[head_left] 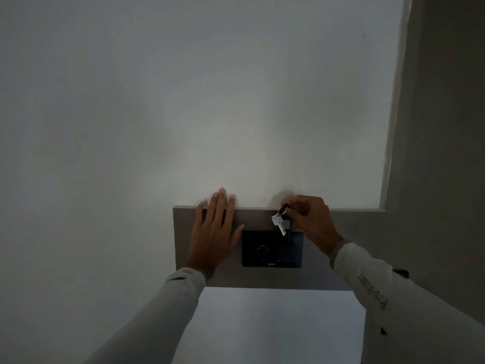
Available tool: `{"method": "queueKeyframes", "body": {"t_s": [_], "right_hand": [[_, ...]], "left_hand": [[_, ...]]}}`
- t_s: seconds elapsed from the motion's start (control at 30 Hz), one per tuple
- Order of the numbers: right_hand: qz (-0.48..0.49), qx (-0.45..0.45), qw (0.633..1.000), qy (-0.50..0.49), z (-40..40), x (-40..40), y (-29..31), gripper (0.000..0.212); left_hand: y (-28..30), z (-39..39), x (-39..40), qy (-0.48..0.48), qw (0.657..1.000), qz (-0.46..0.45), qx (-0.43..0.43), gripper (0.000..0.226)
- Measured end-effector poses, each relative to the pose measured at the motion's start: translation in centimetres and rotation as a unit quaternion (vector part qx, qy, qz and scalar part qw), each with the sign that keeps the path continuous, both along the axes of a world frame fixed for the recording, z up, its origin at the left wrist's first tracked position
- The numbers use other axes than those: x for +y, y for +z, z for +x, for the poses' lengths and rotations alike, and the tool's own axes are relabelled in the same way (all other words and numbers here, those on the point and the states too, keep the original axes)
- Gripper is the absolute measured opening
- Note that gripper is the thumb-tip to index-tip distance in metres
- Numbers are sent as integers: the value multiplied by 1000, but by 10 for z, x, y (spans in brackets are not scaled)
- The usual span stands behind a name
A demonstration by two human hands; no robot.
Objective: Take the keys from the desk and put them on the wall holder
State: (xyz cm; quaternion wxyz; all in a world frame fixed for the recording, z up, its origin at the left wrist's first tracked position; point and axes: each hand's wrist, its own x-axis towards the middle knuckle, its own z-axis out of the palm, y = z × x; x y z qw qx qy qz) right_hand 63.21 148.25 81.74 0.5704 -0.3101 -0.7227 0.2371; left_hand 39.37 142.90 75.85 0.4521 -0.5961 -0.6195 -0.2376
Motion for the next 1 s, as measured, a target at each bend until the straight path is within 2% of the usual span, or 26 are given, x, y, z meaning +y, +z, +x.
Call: {"method": "queueKeyframes", "body": {"t_s": [0.17, 0.23, 0.3, 0.4, 0.43, 0.53, 0.63, 0.87, 0.9, 1.0], "right_hand": [[-7, -36, 999, -10, -1, 2, -24, 17], [52, -99, 992, -56, 1, 0, -28, 19], [179, -213, 954, -113, 4, -3, -29, 24], [351, -333, 854, -193, 11, -5, -35, 35], [373, -341, 836, -214, 14, -4, -37, 38], [384, -350, 822, -233, 20, 0, -42, 42], [390, -396, 798, -233, 20, 5, -45, 45], [298, -438, 825, -195, 20, -6, -43, 60], [268, -434, 843, -175, 20, -9, -39, 65], [152, -344, 925, -58, 22, -29, -25, 83]], "left_hand": [[-11, -5, 3, -20, 1000, 0, -4, 72], [-12, -5, 5, -20, 1000, 5, -7, 72], [-12, -4, 7, -15, 1000, 8, -12, 71], [-17, -4, 9, -13, 1000, 5, -21, 70], [-17, -3, 10, -11, 1000, 5, -21, 70], [-20, -5, 16, -7, 1000, 9, -19, 69], [-20, -6, 17, 3, 1000, -8, -29, 71], [-18, -1, 1, 0, 998, -51, -45, 76], [-15, 1, -6, 4, 997, -58, -47, 77], [2, 15, -24, -7, 999, -37, -38, 77]]}}
